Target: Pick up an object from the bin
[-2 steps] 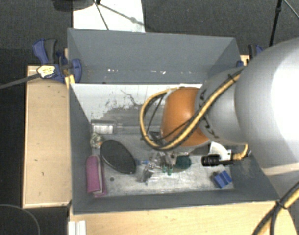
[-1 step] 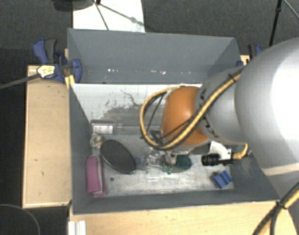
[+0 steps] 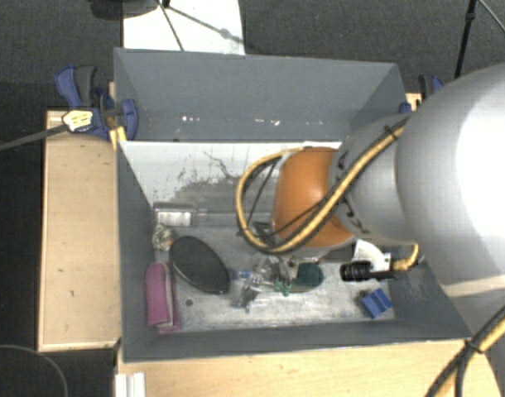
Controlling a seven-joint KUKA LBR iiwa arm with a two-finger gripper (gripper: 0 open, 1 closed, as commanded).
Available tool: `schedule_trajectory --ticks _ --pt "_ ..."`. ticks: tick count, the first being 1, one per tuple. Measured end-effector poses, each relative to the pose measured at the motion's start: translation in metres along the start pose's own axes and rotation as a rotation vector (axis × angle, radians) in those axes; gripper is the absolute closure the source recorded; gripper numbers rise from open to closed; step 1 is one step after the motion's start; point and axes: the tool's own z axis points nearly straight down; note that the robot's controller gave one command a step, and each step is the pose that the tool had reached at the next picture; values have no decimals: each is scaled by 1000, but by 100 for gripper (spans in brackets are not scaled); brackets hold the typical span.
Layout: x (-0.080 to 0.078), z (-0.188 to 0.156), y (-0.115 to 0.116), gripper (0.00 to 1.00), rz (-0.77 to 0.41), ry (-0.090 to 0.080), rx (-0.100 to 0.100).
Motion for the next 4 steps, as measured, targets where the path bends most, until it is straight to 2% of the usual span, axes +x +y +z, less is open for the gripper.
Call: schedule_trajectory --ticks 1,2,3,4 --pt "-2 -2 1 100 3 -4 -3" --pt "0 0 0 0 4 -1 1" --pt "-11 0 -18 0 261 -2 -1" --pt "-13 -2 -18 100 261 -6 -4"
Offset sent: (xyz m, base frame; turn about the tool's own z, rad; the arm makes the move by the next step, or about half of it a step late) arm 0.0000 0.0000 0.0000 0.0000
